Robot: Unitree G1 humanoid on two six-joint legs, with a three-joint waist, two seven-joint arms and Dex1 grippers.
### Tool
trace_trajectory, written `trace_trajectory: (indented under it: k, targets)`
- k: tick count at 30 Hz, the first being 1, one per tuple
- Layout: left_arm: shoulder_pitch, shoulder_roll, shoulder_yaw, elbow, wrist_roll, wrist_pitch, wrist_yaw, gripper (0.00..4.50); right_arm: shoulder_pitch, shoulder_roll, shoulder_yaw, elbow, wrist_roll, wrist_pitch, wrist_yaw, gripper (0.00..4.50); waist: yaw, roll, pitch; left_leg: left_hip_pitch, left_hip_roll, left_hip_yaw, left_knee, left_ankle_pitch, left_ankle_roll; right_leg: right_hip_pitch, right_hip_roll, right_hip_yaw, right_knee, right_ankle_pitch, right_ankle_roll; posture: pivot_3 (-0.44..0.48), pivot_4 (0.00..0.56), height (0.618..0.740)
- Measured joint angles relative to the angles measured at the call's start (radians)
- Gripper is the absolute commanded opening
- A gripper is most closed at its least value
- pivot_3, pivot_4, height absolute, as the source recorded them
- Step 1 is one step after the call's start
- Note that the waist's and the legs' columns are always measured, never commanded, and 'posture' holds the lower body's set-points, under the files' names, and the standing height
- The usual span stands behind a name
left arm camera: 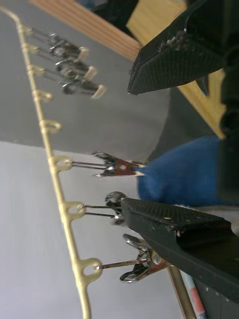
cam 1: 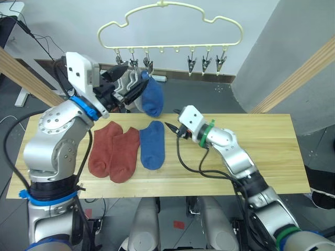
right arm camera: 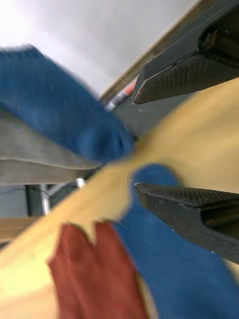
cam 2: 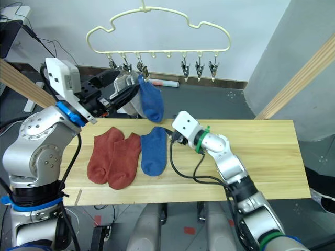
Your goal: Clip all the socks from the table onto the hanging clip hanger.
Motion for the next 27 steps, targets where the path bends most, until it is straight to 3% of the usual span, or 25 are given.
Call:
trace_trajectory:
  k: [4,11,15,20,22,27]
  targets:
    - [0.032,0.065,-0.002,-0.002,-0.003,-0.01,-0.072,3.61,0.076,-0.058,-0.059,-0.231,0.043,0.167,0.017,2.58,0.001,0.0,0.0,0.001,0.0,-0.001,-0.001,0.001,-0.001,0.0,0.0,0.0,0.001,0.0,0.0,0.023,0.411,0.74]
    - [0.069,0.087,-0.003,-0.021,-0.049,-0.084,-0.241,3.61,0.1,0.023,-0.16,-0.519,0.106,0.332,-0.1,2.58,0.002,0.0,0.0,0.001,0.0,0.0,-0.001,0.001,-0.001,0.0,0.0,0.0,0.0,0.0,0.001,0.016,0.415,0.74]
    - [0.093,0.079,-0.003,-0.024,-0.079,-0.099,-0.285,3.61,0.041,0.157,-0.175,-0.514,0.107,0.383,-0.247,2.58,-0.003,0.0,0.0,0.002,0.0,0.0,-0.001,0.001,-0.001,0.0,0.001,0.001,0.001,0.0,0.001,0.012,0.417,0.74]
    - [0.091,0.059,-0.004,-0.023,-0.094,-0.151,-0.312,3.61,-0.005,0.185,-0.164,-0.415,0.1,0.397,-0.311,2.58,0.002,0.0,0.0,0.001,0.0,0.0,-0.001,0.001,-0.001,0.0,0.0,0.0,0.0,0.0,0.001,0.018,0.419,0.74]
    - [0.082,0.059,-0.006,-0.014,-0.088,-0.169,-0.312,3.61,-0.023,0.191,-0.165,-0.38,0.101,0.398,-0.33,2.01,0.002,0.0,0.0,0.0,0.0,0.0,-0.001,0.001,-0.001,0.0,0.0,0.0,0.0,0.0,0.001,0.021,0.419,0.74]
    - [0.059,0.057,-0.024,0.011,-0.082,-0.187,-0.309,3.61,-0.06,0.2,-0.165,-0.338,0.1,0.389,-0.359,2.01,0.001,0.0,0.0,0.0,0.0,0.0,-0.001,0.001,-0.001,0.0,0.001,0.0,0.0,0.0,0.001,0.024,0.42,0.74]
